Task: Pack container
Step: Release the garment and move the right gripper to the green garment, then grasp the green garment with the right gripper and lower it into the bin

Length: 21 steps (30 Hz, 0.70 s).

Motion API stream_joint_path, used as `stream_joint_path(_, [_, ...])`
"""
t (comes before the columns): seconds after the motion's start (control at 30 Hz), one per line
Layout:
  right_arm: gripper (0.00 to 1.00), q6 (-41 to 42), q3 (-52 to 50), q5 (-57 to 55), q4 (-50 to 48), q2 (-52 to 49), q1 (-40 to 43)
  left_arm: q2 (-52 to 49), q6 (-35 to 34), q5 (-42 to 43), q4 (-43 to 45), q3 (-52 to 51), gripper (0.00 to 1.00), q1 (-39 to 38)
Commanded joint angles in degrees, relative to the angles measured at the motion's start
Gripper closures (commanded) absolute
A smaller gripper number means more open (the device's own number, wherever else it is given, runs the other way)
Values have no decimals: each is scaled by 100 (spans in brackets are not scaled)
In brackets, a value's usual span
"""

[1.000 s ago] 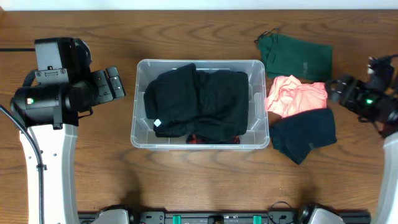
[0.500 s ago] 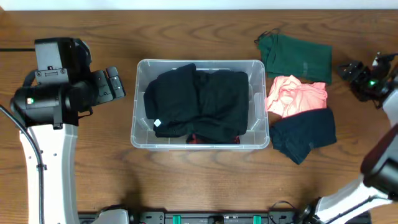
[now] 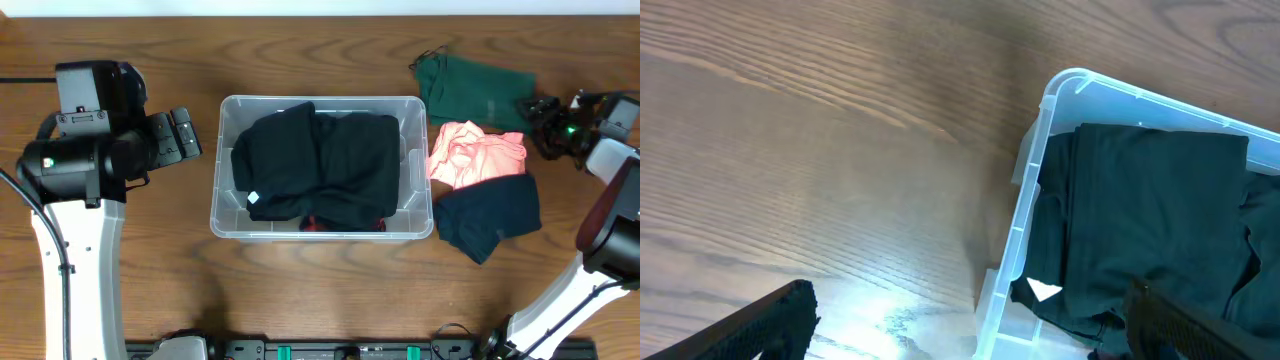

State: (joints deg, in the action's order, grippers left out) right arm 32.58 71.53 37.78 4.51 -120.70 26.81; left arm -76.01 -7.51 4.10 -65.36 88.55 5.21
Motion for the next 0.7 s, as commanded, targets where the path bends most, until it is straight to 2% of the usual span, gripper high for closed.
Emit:
stream_joint_path(0.0, [19,127,-26,-527,61,-234,-291,-2,-26,-28,4,70,2,24])
stream_joint_path(0.03, [20,127,-26,-621,61,-234,-334,-2,-26,-28,4,72,2,24])
stream_joint_path(0.1, [28,127,-26,-826,81,-234,-415,-2,-26,-28,4,70,2,24])
stream_joint_path(0.2, [50,125,-26,-979,157,-234,-437,-2,-26,-28,4,70,2,24])
stream_joint_path(0.3, [82,129,-26,-940,295,-216,-385,-2,-26,-28,4,70,2,24])
stream_joint_path(0.37, [95,131,-26,-822,387,-168,-323,-2,-26,-28,4,72,2,24])
stream_joint_path(0.4, [98,131,-26,-737,426,-116,-291,-2,-26,-28,4,70,2,24])
stream_joint_path(0.67, [99,144,-26,1469,-66,1235,-192,-2,-26,-28,4,70,2,24])
